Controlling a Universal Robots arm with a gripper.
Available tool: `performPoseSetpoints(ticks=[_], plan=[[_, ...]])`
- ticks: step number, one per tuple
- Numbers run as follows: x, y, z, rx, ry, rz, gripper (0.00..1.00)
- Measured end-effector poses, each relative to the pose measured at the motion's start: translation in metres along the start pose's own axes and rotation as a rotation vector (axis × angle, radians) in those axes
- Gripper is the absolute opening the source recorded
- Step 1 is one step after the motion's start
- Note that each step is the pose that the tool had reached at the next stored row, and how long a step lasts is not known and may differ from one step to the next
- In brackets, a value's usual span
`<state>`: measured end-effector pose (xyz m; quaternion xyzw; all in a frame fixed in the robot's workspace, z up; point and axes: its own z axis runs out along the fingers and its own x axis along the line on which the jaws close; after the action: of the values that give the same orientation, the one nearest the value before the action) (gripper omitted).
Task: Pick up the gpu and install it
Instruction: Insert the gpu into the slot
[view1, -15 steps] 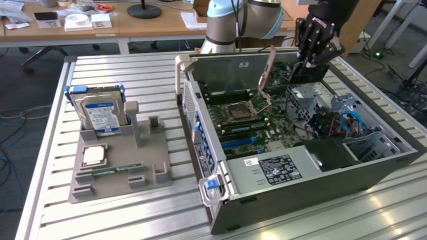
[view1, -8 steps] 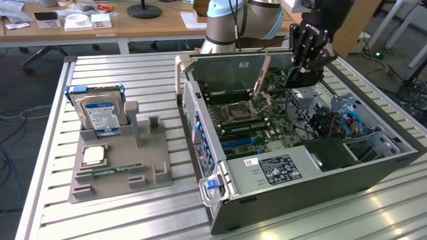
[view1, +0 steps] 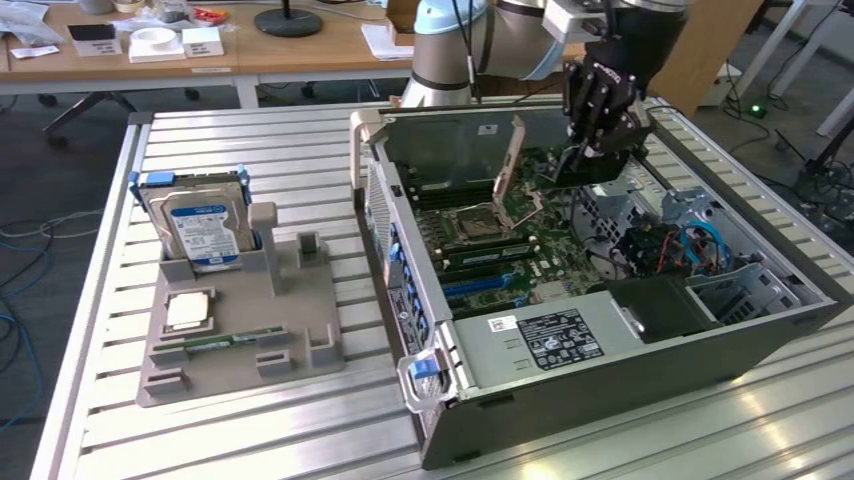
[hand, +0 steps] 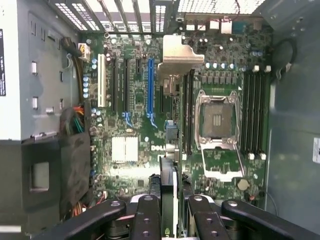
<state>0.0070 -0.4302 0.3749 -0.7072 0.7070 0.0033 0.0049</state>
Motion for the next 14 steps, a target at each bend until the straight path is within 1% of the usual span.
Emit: performPoseSetpoints(ticks=[5,14], plan=[[0.002,0.0098,0.0068,-0.0001,0.0,-0.004,0.26],[0.006,0.0304,0.0165,-0.0002,0.0002,-0.01,0.26]])
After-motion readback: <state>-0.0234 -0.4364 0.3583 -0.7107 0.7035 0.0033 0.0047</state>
